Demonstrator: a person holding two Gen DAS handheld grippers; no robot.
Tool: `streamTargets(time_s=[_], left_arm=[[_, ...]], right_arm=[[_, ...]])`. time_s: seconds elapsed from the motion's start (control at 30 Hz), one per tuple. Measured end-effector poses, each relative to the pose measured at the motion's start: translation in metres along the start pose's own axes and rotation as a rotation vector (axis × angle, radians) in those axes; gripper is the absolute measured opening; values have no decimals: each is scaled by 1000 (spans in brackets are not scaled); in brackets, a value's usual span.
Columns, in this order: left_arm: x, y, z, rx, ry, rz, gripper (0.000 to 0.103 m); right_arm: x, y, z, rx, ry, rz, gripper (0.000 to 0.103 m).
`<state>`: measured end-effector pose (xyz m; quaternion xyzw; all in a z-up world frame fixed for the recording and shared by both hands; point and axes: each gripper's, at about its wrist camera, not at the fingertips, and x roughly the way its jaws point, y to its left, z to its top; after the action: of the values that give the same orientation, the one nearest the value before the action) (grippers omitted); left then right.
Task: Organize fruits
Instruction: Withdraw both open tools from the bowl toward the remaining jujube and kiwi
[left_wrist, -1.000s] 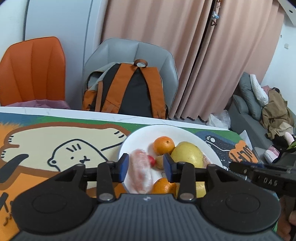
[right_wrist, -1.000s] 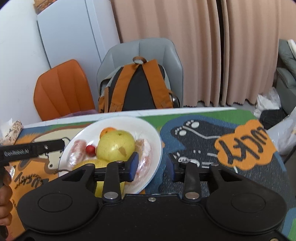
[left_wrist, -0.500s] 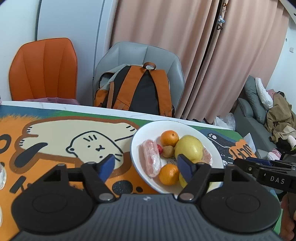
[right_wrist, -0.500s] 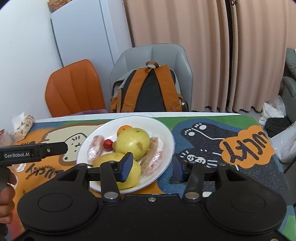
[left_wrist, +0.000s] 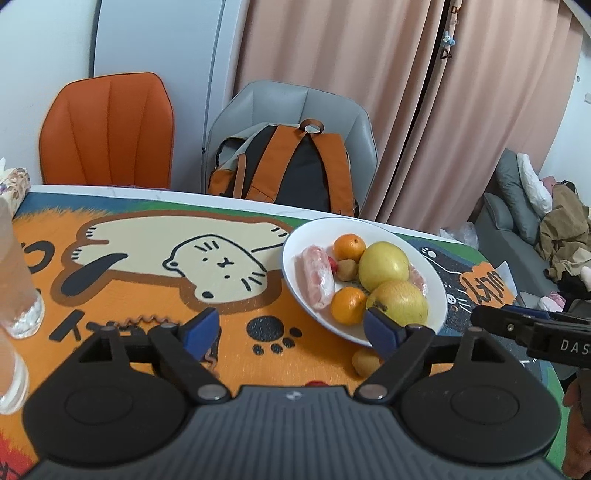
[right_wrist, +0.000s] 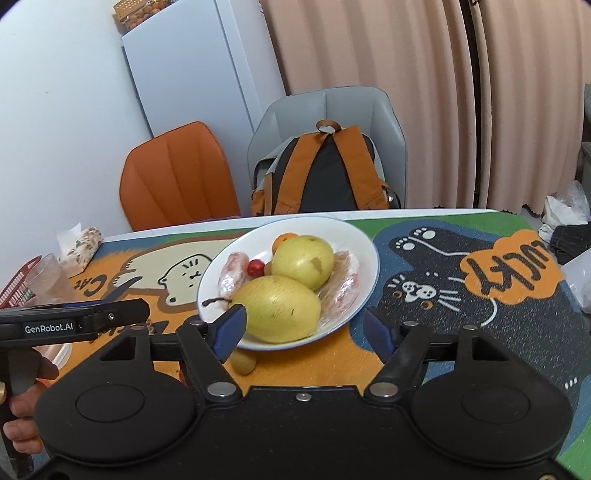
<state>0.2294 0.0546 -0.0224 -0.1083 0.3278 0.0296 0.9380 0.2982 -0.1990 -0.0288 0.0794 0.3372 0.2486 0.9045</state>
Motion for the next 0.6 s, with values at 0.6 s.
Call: streamTargets(time_s=[0.6], left_arm=[[-23,6,-27,13,54,-22,84]], right_arm=[[-12,16,-18,21,37,77,80]])
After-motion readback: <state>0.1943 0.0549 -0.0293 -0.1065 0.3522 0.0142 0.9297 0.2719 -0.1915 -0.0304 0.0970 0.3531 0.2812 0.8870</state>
